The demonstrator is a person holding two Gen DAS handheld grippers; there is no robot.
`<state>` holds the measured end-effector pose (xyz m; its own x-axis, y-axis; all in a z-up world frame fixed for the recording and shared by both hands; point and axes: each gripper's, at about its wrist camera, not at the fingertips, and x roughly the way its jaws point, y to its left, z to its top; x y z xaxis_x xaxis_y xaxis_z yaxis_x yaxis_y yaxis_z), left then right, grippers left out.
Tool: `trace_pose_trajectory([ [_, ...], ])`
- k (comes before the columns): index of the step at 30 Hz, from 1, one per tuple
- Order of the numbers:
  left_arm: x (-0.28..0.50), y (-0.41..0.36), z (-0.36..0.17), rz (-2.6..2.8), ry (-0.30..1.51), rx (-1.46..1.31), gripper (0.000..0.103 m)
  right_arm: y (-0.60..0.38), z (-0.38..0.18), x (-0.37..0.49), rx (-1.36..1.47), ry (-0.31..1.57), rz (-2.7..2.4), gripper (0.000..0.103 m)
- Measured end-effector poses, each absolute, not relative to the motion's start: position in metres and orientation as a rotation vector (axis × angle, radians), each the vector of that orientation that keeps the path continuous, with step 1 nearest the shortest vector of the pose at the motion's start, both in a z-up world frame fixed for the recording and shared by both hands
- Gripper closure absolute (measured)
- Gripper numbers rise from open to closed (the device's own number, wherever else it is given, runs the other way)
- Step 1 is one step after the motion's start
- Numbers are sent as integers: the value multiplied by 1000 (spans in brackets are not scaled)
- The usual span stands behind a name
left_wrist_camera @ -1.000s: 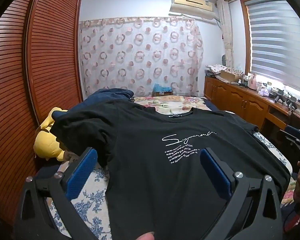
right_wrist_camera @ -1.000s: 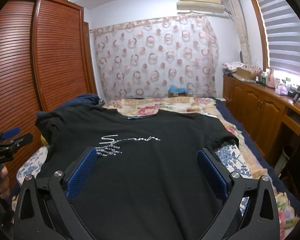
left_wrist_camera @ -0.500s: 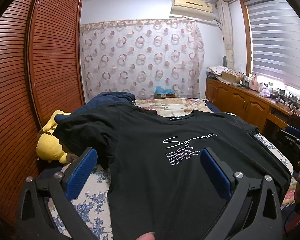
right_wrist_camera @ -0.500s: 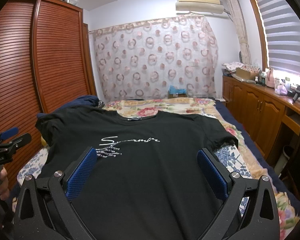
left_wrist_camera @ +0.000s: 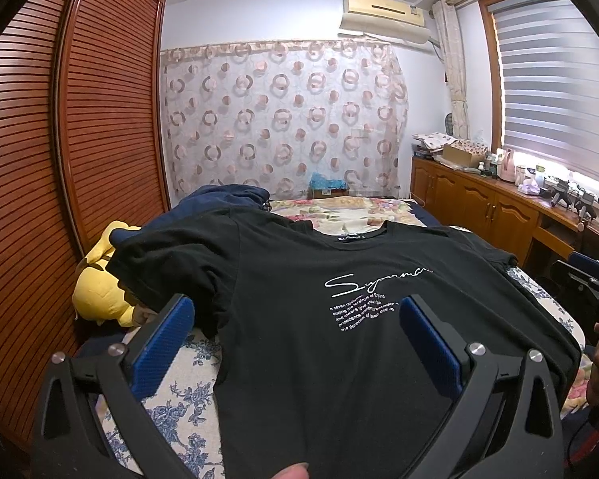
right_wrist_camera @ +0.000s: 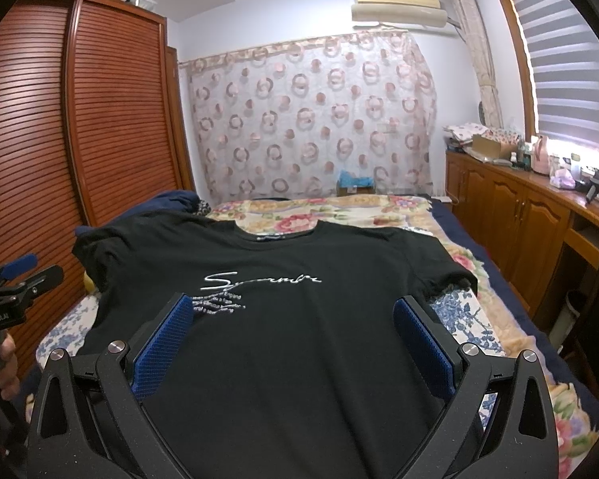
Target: Fold small clothes
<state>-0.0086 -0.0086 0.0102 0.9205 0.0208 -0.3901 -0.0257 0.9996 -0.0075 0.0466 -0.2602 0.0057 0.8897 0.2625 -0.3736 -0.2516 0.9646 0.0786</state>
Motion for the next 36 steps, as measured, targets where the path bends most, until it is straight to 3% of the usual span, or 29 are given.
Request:
trace_pose_trajectory([
  [36,-10,-9,12,24,395,-10,0,-260,7,45,31,388,268,1],
])
